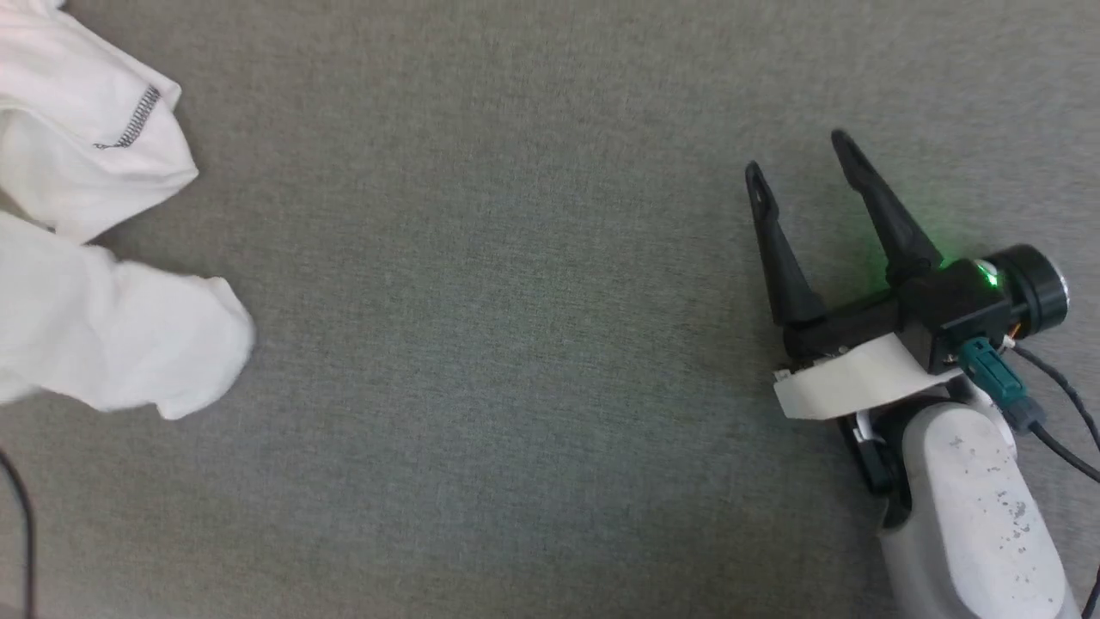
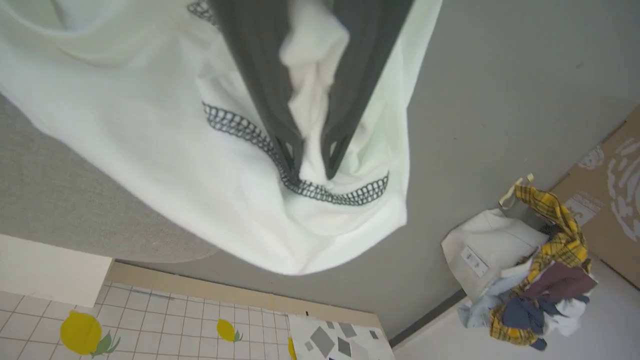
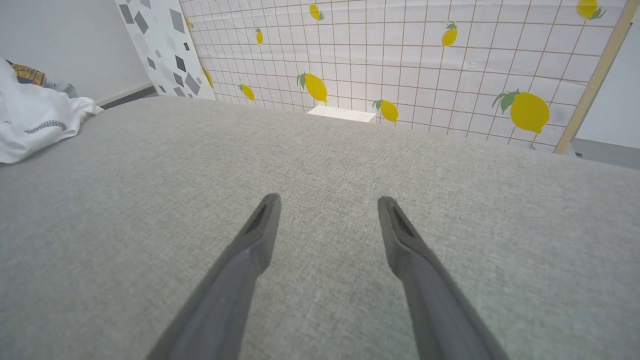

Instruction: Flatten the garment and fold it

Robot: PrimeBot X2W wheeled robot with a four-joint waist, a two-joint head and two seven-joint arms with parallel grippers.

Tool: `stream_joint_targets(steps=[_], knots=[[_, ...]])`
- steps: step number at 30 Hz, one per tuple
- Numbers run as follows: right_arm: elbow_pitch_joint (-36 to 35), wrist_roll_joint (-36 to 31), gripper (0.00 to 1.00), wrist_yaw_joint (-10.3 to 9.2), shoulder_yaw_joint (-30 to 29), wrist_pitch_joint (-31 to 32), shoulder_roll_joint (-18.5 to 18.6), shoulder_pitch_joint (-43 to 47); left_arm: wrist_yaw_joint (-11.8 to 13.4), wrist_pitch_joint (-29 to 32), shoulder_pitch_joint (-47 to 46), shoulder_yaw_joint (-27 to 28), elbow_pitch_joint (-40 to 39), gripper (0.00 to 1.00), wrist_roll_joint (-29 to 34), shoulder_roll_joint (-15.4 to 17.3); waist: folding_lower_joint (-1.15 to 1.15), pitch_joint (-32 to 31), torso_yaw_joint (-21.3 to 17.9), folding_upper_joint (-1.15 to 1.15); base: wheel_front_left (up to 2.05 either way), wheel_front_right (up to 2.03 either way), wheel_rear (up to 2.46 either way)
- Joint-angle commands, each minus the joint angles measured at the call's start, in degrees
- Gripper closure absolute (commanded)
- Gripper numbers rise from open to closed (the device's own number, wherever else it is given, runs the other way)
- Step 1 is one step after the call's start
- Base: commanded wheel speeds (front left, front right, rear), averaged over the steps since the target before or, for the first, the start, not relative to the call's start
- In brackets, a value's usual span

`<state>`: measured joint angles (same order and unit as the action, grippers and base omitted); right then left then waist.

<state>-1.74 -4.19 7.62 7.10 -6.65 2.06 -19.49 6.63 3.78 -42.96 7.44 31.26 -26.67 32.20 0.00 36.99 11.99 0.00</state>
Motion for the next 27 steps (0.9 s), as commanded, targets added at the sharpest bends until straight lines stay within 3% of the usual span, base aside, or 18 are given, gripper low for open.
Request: stream_joint_targets(steps=[1,7,12,19,27], knots=[[2.69,0.60,0.00,-0.13,-1.06,-0.51,0.97,2.33,0.21,-4.10,-1.85,-1.03,-0.86,1.00,2.78,2.12,0.00,-9.22,-0.19,0.00,0.00,0.00,0.00],[6.60,3.95,0.00,-0.13,-2.60,-2.52,0.85,5.62,-2.82,-11.41,-7.86,-7.66,-4.62,1.00,9.38,4.09,0.00,-20.17,-2.21,0.00,0.00,0.00,0.00],[8.23,6.25,0.00,-0.13,-4.59,-3.45,0.83,8.38,-5.15,-10.72,-12.98,-12.89,-9.73,1.00,11.73,2.48,0.00,-26.83,-5.49,0.00,0.00,0.00,0.00],[8.69,8.11,0.00,-0.13,-7.07,-3.77,0.83,12.07,-6.65,-4.90,-18.36,-19.55,-18.02,1.00,11.39,-4.57,0.00,-32.19,-11.21,0.00,0.00,0.00,0.00],[7.55,8.53,0.00,-0.13,-8.18,-3.31,0.82,13.05,-8.51,-2.97,-21.23,-25.58,-19.34,1.00,8.10,-14.41,0.00,-32.42,-18.46,0.00,0.00,0.00,0.00]])
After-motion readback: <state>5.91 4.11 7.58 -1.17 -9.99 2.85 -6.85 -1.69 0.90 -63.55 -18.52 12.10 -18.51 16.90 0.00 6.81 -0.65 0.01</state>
